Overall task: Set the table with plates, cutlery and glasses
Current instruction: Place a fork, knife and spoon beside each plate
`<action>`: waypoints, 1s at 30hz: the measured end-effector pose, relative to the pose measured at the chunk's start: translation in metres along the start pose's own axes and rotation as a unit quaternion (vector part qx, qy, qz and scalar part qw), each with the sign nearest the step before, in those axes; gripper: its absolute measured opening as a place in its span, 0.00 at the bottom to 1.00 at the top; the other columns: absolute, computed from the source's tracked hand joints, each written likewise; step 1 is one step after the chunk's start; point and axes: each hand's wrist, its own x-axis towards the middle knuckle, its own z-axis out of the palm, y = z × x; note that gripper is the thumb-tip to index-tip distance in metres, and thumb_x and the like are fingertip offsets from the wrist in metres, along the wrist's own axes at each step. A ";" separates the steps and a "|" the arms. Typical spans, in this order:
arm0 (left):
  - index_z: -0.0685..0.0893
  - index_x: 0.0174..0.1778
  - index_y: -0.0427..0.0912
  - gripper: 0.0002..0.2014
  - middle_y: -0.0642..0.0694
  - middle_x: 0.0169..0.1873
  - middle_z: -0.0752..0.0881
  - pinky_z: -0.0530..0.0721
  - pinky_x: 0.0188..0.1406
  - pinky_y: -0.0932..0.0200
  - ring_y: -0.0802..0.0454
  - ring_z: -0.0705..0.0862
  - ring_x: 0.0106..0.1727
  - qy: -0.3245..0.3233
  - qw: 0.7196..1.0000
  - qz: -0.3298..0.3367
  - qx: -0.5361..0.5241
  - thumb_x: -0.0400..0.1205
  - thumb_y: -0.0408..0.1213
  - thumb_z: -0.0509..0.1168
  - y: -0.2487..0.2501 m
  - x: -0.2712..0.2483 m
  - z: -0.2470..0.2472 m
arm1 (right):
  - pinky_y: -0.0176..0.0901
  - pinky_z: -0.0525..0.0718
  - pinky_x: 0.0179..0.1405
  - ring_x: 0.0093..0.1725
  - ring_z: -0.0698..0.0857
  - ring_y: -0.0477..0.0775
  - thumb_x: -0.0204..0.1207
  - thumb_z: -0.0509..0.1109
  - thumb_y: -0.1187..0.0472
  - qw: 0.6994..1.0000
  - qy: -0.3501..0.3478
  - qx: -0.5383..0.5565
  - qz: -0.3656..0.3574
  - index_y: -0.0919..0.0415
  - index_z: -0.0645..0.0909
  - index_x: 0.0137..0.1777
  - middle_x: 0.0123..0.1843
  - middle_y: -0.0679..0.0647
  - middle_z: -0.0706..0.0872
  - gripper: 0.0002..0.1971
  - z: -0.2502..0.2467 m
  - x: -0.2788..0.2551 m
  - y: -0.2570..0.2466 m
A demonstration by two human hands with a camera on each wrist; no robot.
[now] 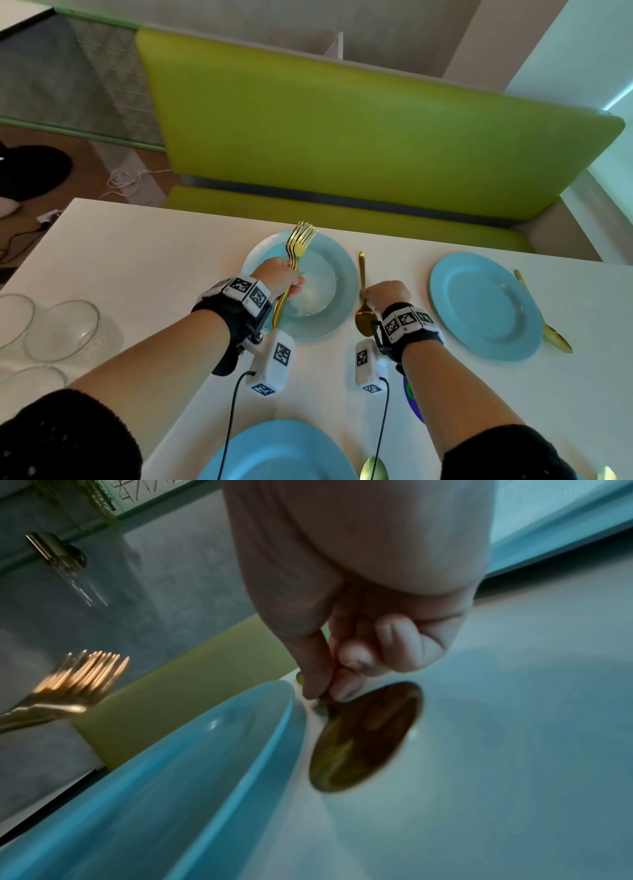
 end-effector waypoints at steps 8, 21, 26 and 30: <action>0.70 0.37 0.39 0.12 0.41 0.33 0.81 0.76 0.33 0.59 0.50 0.76 0.30 -0.001 1.000 -0.006 -0.017 0.82 0.19 0.55 -0.003 -0.004 0.006 | 0.36 0.66 0.20 0.30 0.74 0.48 0.79 0.63 0.50 0.999 0.001 -0.024 -0.024 0.61 0.85 0.56 0.36 0.50 0.79 0.17 0.000 0.002 0.000; 0.70 0.53 0.36 0.08 0.41 0.35 0.83 0.78 0.32 0.60 0.50 0.80 0.33 -0.008 1.000 -0.018 -0.013 0.82 0.21 0.53 -0.012 -0.008 0.008 | 0.43 0.81 0.51 0.50 0.85 0.58 0.79 0.65 0.55 0.983 0.085 0.155 -0.051 0.60 0.85 0.45 0.50 0.57 0.87 0.10 -0.009 -0.017 0.003; 0.73 0.34 0.38 0.11 0.37 0.35 0.84 0.73 0.32 0.56 0.45 0.76 0.34 -0.017 0.999 -0.019 0.029 0.80 0.20 0.56 -0.012 -0.012 0.013 | 0.32 0.75 0.55 0.56 0.85 0.52 0.75 0.72 0.58 0.947 0.111 0.216 -0.211 0.59 0.87 0.56 0.55 0.55 0.90 0.11 -0.018 -0.048 -0.012; 0.70 0.37 0.40 0.11 0.36 0.37 0.86 0.71 0.27 0.59 0.46 0.77 0.31 -0.039 0.998 -0.020 0.040 0.80 0.20 0.58 -0.008 -0.018 0.020 | 0.38 0.76 0.61 0.55 0.84 0.49 0.76 0.71 0.59 0.936 0.068 0.116 -0.326 0.55 0.87 0.57 0.59 0.49 0.88 0.11 -0.014 -0.068 -0.026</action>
